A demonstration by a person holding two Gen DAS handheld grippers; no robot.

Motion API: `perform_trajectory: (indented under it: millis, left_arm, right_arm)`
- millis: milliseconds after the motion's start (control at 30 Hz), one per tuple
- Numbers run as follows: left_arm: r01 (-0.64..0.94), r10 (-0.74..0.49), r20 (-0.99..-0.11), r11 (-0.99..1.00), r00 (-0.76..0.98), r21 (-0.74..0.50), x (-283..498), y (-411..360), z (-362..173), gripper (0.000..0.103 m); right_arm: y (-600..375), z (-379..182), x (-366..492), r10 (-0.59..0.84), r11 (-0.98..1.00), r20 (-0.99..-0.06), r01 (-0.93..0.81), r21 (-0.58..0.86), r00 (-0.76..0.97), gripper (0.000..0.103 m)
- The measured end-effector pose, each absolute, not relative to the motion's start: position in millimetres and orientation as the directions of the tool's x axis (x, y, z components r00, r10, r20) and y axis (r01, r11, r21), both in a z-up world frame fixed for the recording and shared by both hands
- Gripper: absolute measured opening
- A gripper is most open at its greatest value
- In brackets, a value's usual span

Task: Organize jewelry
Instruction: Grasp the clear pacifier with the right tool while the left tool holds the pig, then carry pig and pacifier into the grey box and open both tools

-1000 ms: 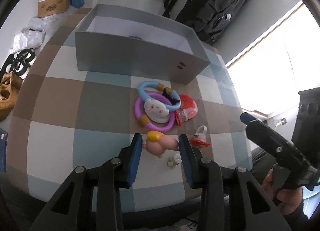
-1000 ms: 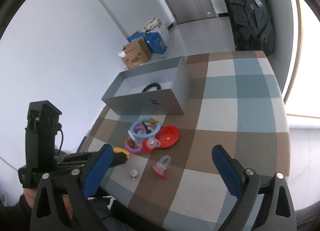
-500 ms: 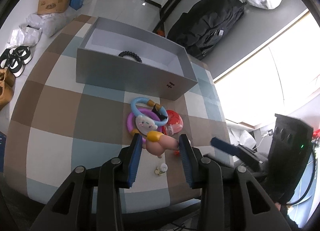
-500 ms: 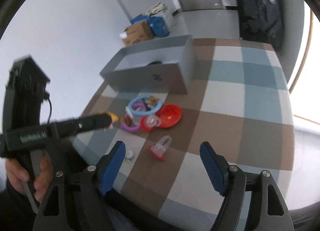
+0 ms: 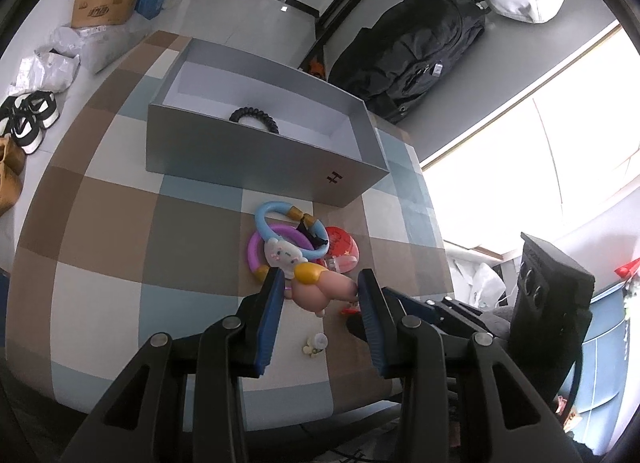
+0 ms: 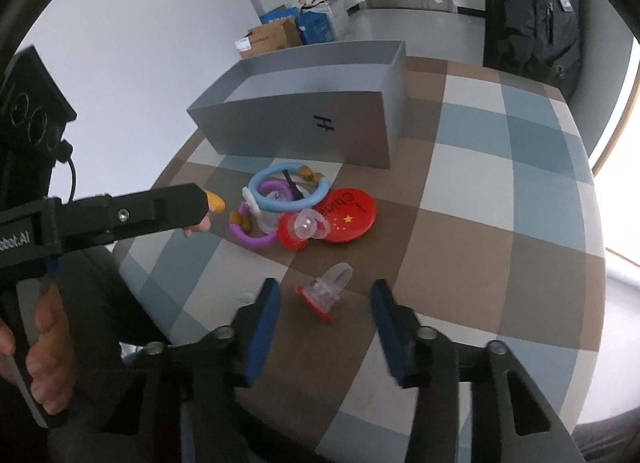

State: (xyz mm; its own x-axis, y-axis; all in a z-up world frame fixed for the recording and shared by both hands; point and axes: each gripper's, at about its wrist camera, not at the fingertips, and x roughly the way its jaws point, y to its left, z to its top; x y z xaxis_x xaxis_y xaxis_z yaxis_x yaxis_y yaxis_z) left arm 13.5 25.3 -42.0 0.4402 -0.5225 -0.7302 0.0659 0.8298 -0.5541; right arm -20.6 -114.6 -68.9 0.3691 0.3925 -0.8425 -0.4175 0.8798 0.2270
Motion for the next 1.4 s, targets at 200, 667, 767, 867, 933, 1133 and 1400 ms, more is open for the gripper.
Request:
perform_trajectory:
  millis: [200, 667, 767, 867, 933, 1133, 1400]
  left_arm:
    - [0.071, -0.517, -0.73, 0.834, 0.447, -0.548, 11.7, 26.7, -40.4, 0.032]
    - [0.072, -0.499, -0.726, 0.844, 0.473, -0.532, 14.5, 27.1, -35.0, 0.032]
    - [0.066, -0.493, -0.725, 0.845, 0.48, -0.531, 15.4, 28.5, -33.8, 0.032]
    - [0.059, -0.484, -0.726, 0.848, 0.489, -0.526, 19.3, 31.1, -30.8, 0.032]
    - [0.054, -0.461, -0.726, 0.86, 0.511, -0.508, 21.7, 33.2, -24.8, 0.032]
    - [0.022, -0.449, -0.722, 0.856, 0.526, -0.516, 36.0, 41.6, -15.5, 0.032]
    - [0.028, -0.438, -0.72, 0.863, 0.539, -0.504, 53.3, 42.1, -1.3, 0.032]
  right_arm:
    - [-110.0, -70.3, -20.3, 0.38, 0.881, -0.847, -0.425, 0.209, 0.371, 0.02]
    - [-120.0, -52.3, -17.3, 0.417, 0.884, -0.804, -0.393, 0.252, 0.423, 0.02]
    - [-121.9, -46.5, -16.4, 0.433, 0.881, -0.787, -0.39, 0.267, 0.439, 0.02]
    - [-124.4, -37.7, -14.9, 0.45, 0.878, -0.764, -0.384, 0.286, 0.462, 0.02]
    - [-125.3, -30.2, -12.6, 0.465, 0.872, -0.749, -0.388, 0.297, 0.472, 0.02]
    - [-126.5, -10.7, 1.6, 0.497, 0.859, -0.715, -0.396, 0.325, 0.492, 0.02]
    - [-115.9, 18.5, 28.0, 0.515, 0.845, -0.689, -0.441, 0.304, 0.51, 0.02]
